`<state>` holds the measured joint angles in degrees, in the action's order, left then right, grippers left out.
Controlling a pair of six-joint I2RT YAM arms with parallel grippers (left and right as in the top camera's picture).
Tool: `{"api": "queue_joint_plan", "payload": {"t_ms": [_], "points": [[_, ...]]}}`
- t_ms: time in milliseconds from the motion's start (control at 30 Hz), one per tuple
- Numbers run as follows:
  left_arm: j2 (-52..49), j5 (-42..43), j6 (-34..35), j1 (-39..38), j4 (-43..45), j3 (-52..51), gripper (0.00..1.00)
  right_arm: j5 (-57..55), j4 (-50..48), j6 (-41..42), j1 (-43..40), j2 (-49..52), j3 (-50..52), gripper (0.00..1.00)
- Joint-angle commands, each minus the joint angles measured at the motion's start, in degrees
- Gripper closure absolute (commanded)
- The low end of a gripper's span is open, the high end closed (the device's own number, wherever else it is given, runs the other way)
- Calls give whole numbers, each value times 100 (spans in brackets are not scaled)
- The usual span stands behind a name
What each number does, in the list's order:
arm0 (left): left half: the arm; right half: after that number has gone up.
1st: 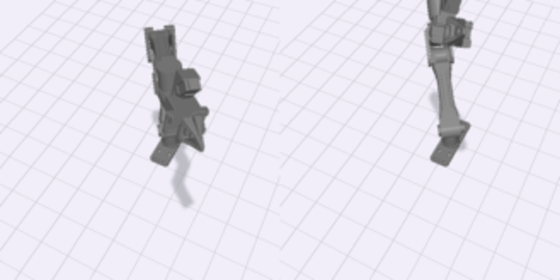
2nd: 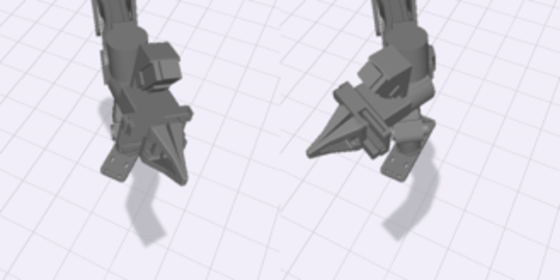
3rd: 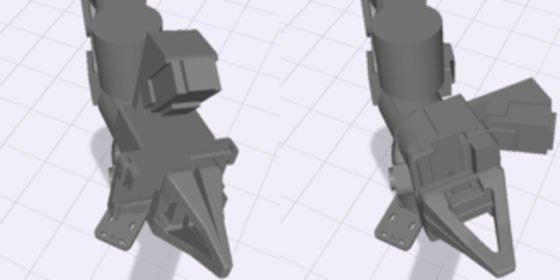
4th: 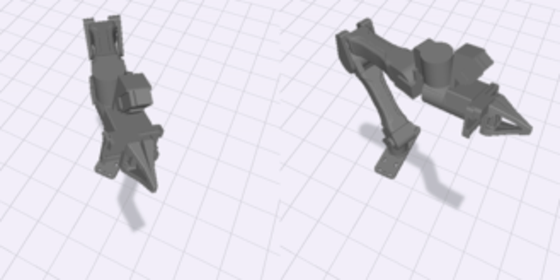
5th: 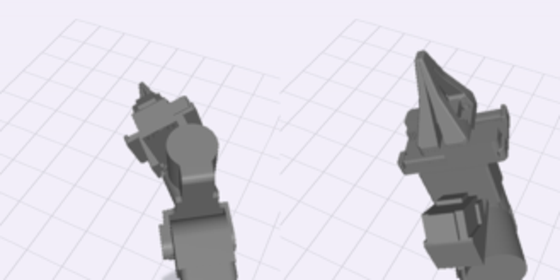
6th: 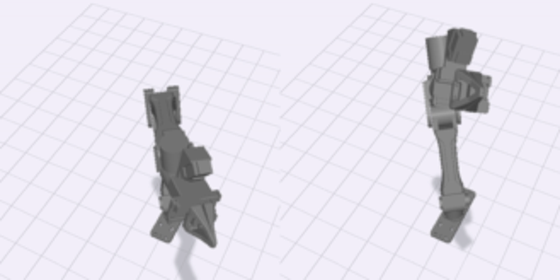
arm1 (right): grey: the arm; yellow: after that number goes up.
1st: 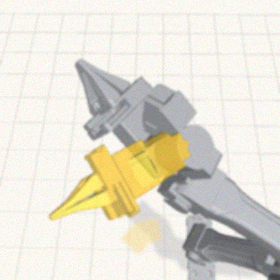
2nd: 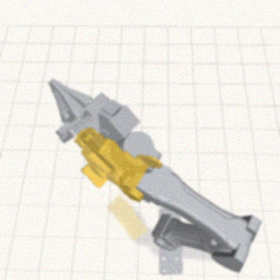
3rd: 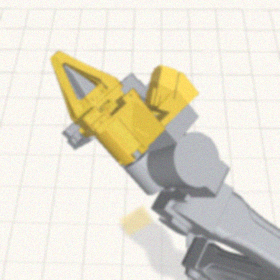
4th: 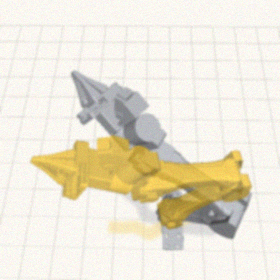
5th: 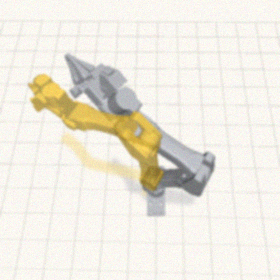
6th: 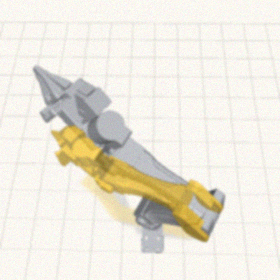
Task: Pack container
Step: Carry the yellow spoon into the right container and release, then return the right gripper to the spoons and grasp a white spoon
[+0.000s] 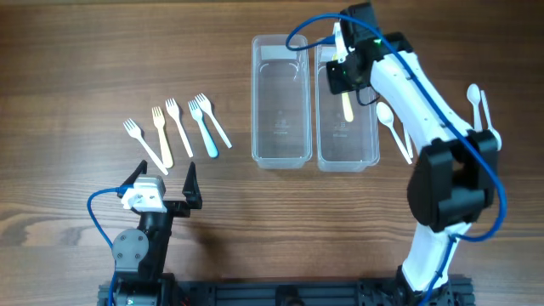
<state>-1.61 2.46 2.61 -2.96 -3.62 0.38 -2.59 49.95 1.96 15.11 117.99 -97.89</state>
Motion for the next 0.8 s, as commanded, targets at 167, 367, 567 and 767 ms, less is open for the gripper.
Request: {"api": "queue_joint_plan", "payload": {"t_ms": [167,367,567,767], "points": [[9,72,-87,-28,-57,-4,0,2,-85,90,9,114,-7,44],[9,72,-87,-28,-57,-4,0,0,201,-50,-15,-120,-437,44],[9,72,-87,-28,-57,-4,0,-411,693,-68,-356,-1001,-944,48],[9,72,-87,-28,-57,-4,0,-409,1193,-566,-1130,-1429,-940,50]]}}
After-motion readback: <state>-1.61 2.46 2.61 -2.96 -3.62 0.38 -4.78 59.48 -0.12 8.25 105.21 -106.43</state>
